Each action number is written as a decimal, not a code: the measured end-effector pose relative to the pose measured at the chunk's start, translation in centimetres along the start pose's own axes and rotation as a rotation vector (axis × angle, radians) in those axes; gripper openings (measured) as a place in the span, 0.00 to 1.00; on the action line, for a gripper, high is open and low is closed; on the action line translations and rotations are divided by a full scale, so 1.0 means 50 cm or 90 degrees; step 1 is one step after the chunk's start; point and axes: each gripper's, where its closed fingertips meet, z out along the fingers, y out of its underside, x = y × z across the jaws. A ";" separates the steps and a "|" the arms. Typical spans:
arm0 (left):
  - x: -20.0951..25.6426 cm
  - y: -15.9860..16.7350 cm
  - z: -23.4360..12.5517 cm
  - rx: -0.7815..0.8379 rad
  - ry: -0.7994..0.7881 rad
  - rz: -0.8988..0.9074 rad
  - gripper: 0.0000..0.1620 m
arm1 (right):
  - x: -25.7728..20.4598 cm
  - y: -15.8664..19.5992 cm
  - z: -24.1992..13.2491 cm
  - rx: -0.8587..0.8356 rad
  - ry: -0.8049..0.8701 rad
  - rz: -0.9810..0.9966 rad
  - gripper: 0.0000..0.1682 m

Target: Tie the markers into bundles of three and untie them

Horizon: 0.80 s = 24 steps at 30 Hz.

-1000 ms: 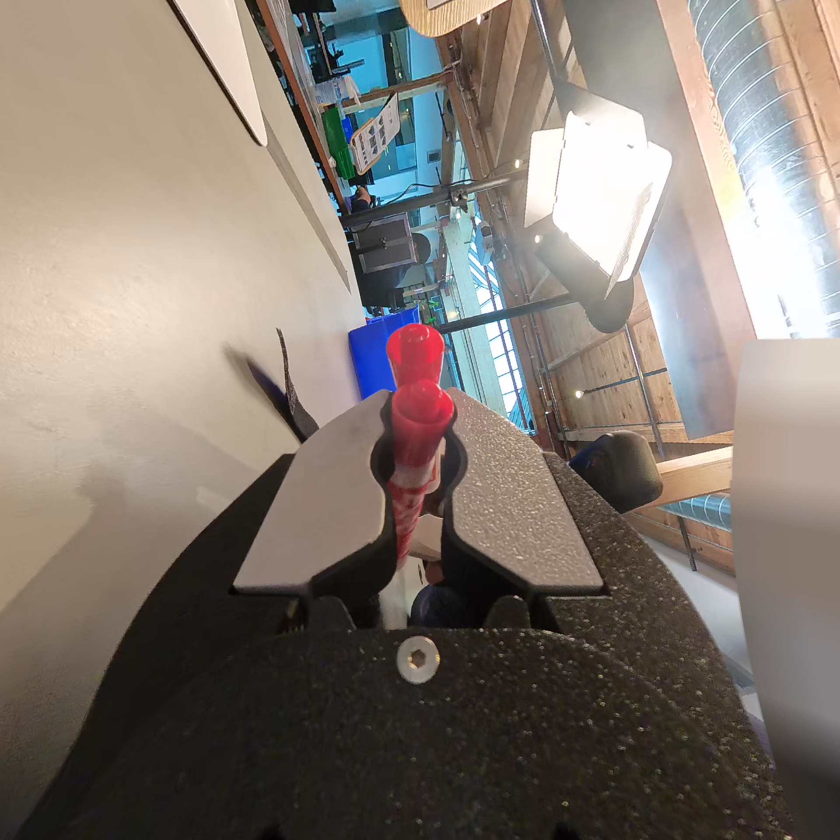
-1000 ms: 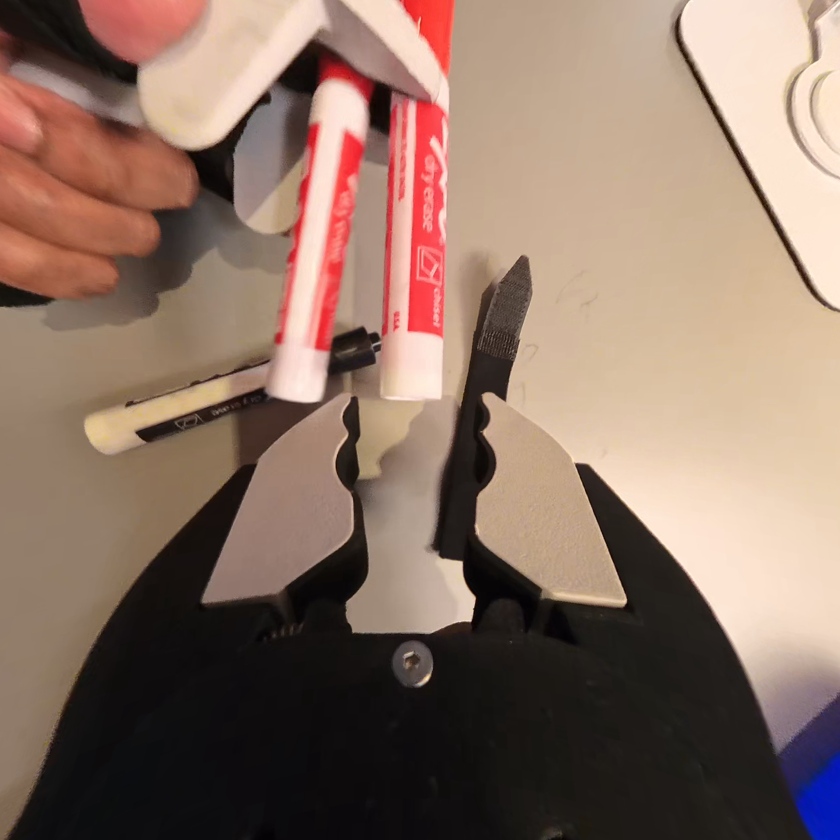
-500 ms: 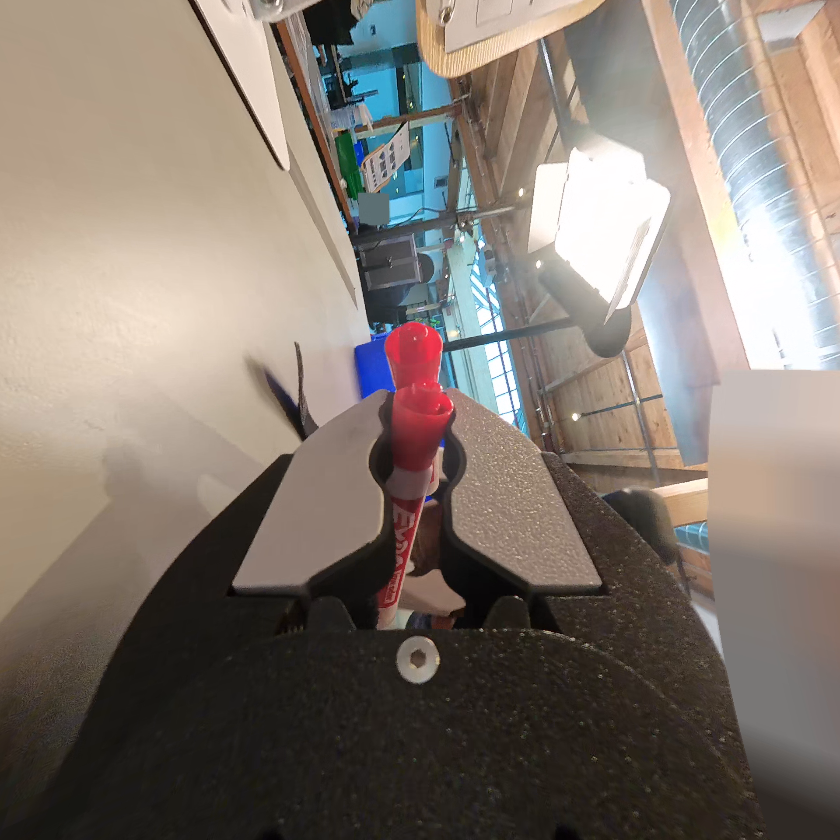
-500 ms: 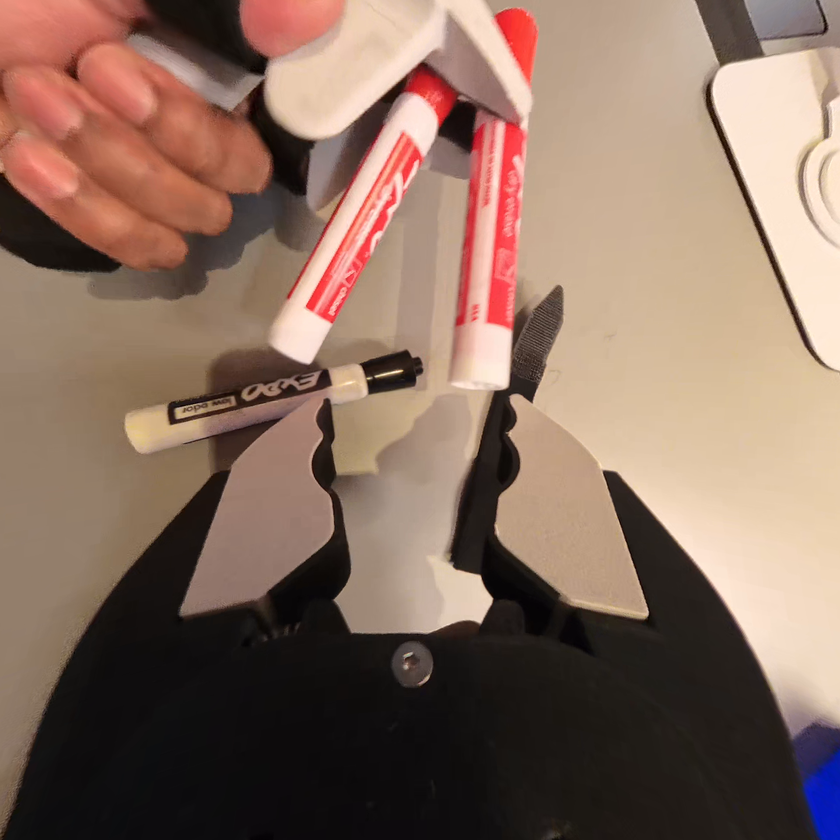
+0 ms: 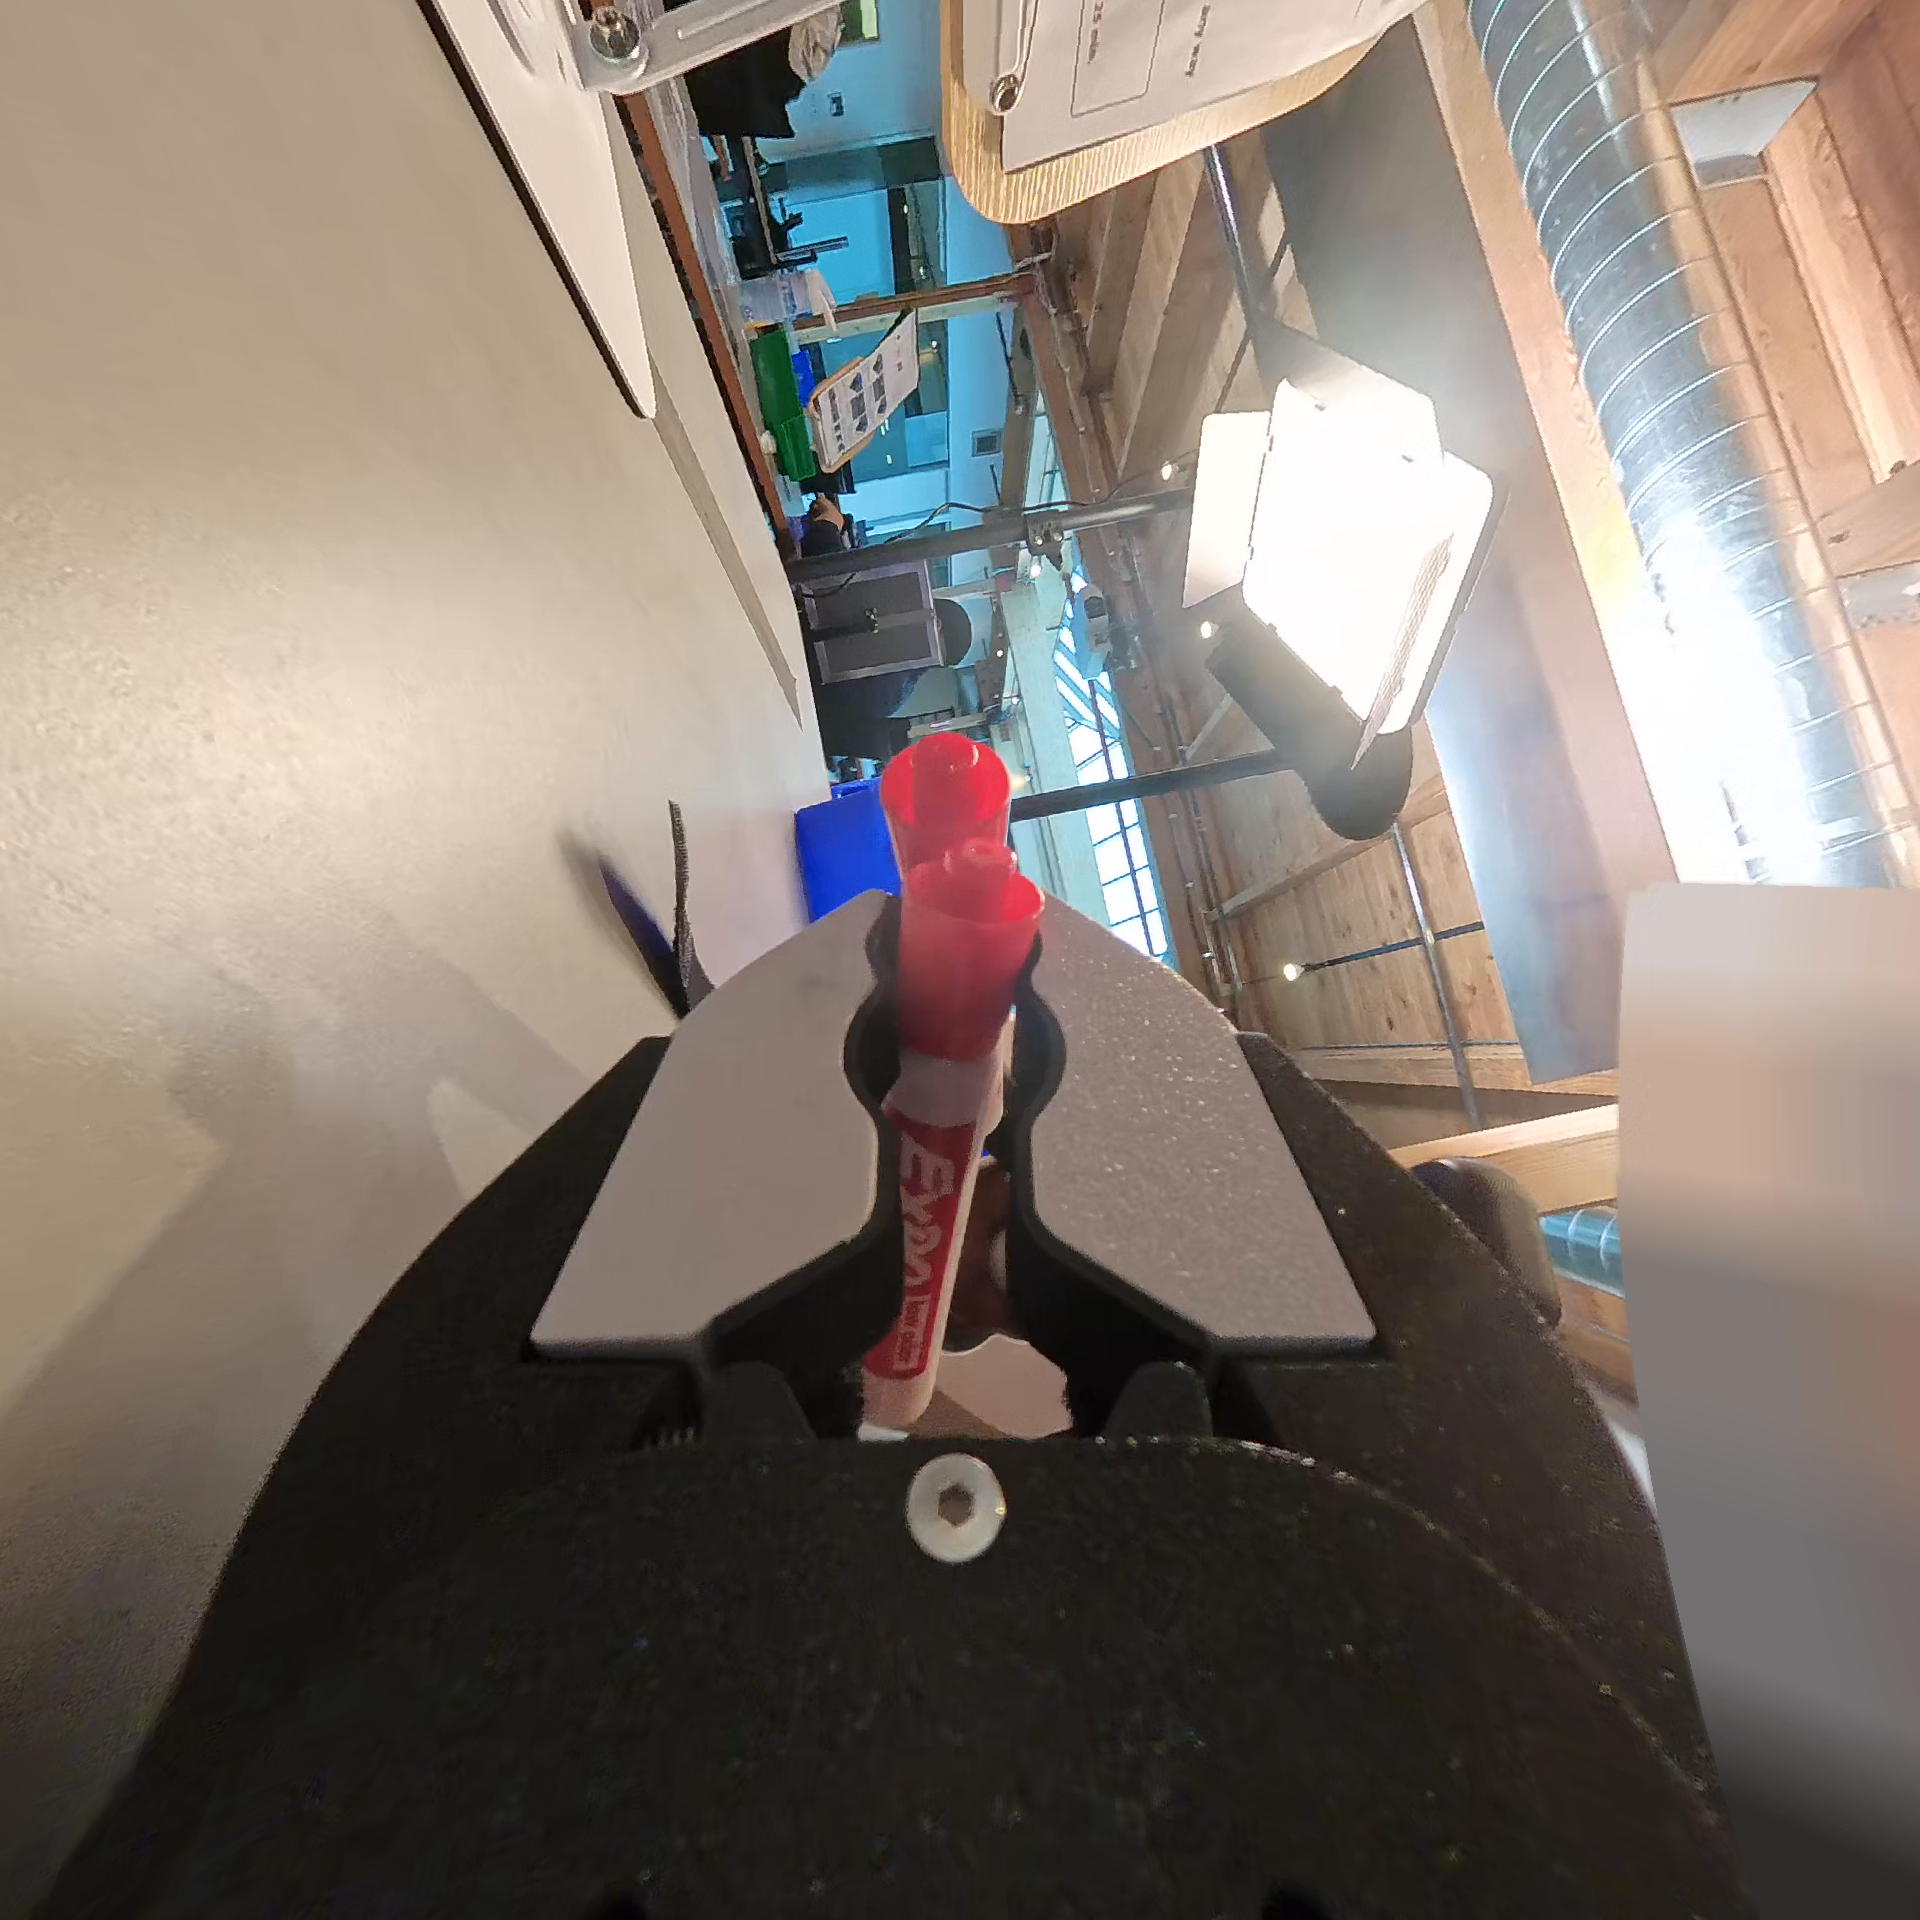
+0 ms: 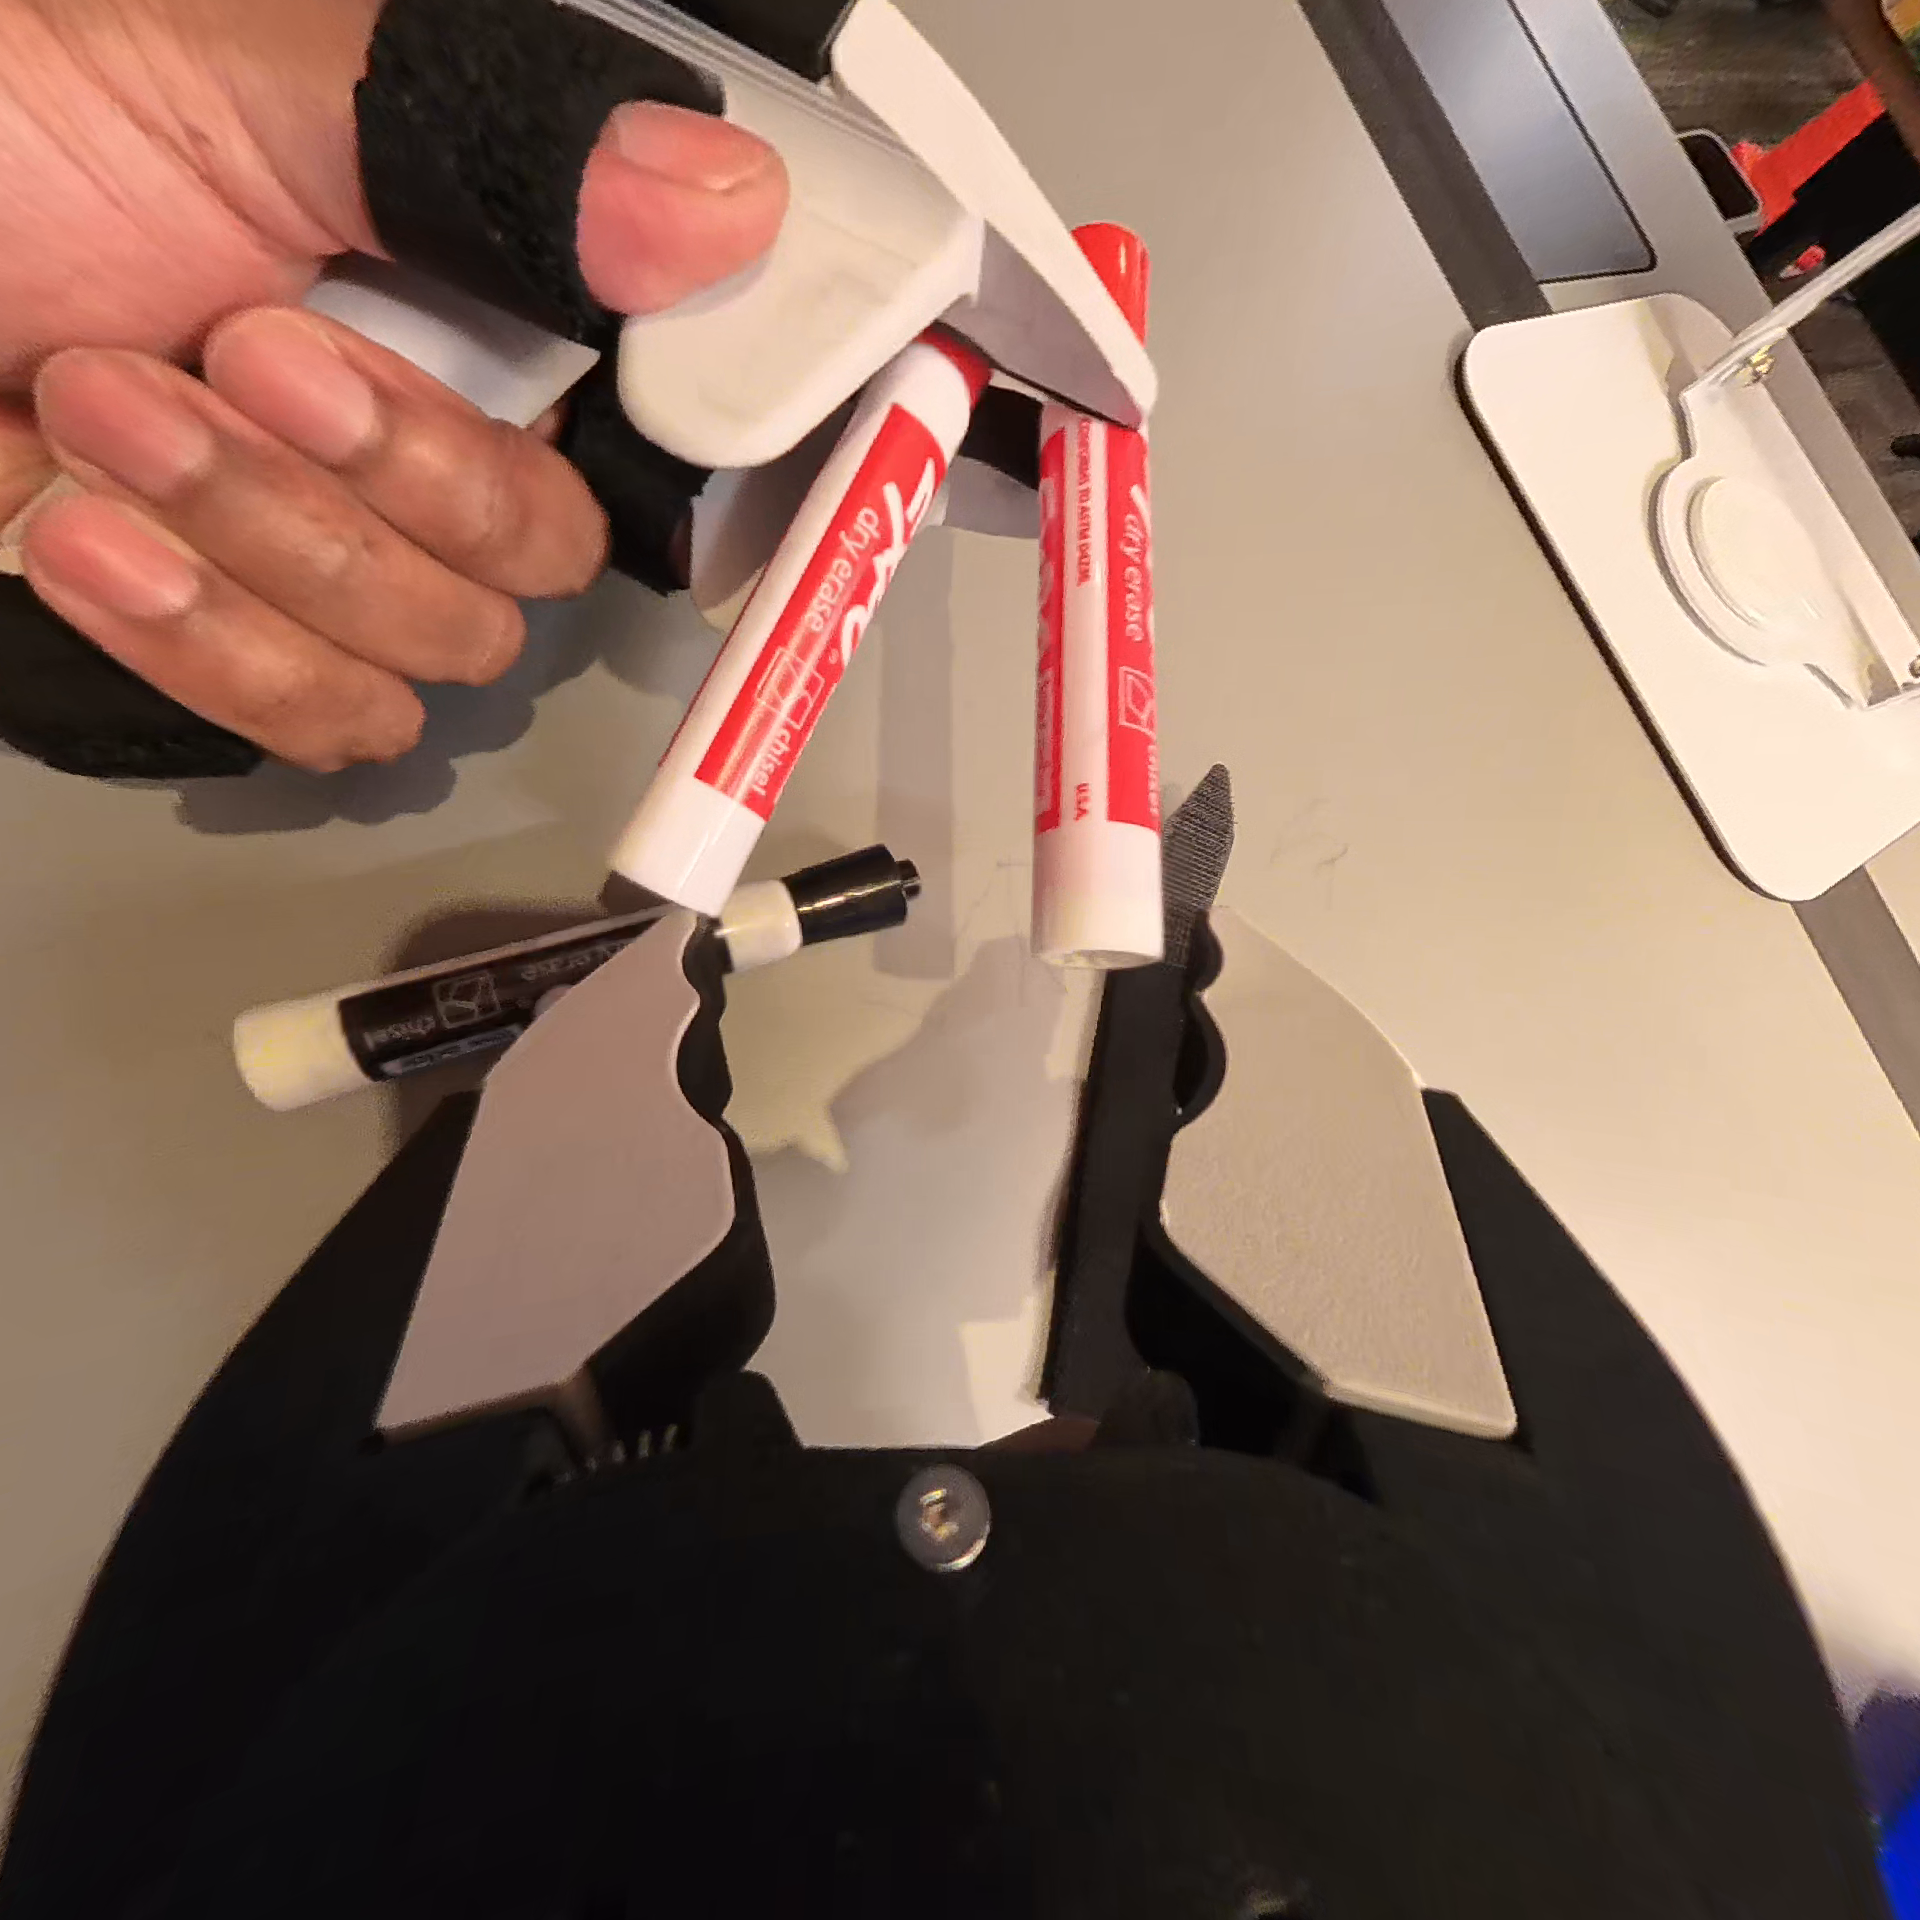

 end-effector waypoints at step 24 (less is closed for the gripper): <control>-0.015 0.006 -0.005 -0.003 -0.049 0.000 0.11 | 0.009 0.015 -0.010 -0.037 -0.012 0.059 0.38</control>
